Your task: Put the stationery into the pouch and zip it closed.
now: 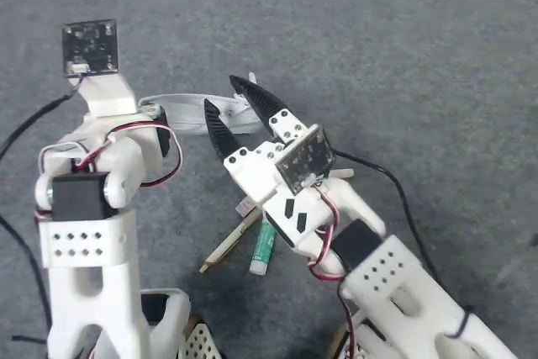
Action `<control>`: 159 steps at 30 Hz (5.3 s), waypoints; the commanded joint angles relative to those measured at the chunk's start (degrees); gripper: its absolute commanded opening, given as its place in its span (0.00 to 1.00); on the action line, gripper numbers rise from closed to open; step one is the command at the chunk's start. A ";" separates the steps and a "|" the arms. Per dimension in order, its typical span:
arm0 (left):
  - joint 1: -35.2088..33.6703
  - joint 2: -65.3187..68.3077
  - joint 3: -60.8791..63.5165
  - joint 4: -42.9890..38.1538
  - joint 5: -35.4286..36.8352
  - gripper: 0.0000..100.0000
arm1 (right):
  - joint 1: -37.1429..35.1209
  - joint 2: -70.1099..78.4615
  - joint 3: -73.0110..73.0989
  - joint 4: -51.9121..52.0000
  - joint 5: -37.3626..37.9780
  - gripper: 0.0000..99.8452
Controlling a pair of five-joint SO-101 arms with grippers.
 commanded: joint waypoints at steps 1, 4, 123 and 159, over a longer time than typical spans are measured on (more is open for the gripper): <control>-2.37 0.00 -1.71 -0.35 1.05 0.01 | -0.40 -6.29 -9.41 14.90 0.88 0.15; -2.73 -0.09 -1.71 -0.35 1.05 0.01 | -0.40 -7.69 -11.34 20.26 0.88 0.15; -11.69 -0.18 -1.45 -1.32 3.25 0.01 | -0.22 41.98 -28.40 67.30 -29.45 0.01; -11.69 -0.09 -1.45 -1.23 3.25 0.01 | -0.57 -0.75 -20.22 66.07 -29.54 0.01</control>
